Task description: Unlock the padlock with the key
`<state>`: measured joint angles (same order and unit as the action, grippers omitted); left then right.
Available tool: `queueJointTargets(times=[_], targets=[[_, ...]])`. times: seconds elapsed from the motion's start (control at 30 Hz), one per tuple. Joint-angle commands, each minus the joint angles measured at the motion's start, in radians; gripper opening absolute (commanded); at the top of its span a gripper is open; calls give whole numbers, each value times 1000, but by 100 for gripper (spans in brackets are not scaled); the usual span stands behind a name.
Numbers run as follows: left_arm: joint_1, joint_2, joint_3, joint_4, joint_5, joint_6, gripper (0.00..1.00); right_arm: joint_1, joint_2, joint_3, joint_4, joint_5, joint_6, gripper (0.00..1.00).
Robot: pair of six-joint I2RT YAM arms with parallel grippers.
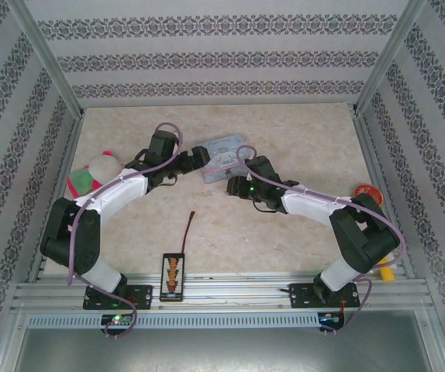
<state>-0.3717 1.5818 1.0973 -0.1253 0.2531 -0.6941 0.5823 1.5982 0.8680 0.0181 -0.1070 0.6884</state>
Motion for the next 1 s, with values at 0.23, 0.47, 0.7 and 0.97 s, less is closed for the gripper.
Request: queueJointTargets(times=[0.23,0.47,0.7,0.97], targets=[[26,174,202,-197,-179,139,99,16,142,158,-204,159,-67,62],[34,249,242,-192,-175,140,99,19,219,219,-210,151,-84,62],[37,290,260,-184,-158,142,99,19,287,281,-215,145,-98,61],[37,306,269,-183,-172,149,99,18,331,308,-237,154,-111,55]])
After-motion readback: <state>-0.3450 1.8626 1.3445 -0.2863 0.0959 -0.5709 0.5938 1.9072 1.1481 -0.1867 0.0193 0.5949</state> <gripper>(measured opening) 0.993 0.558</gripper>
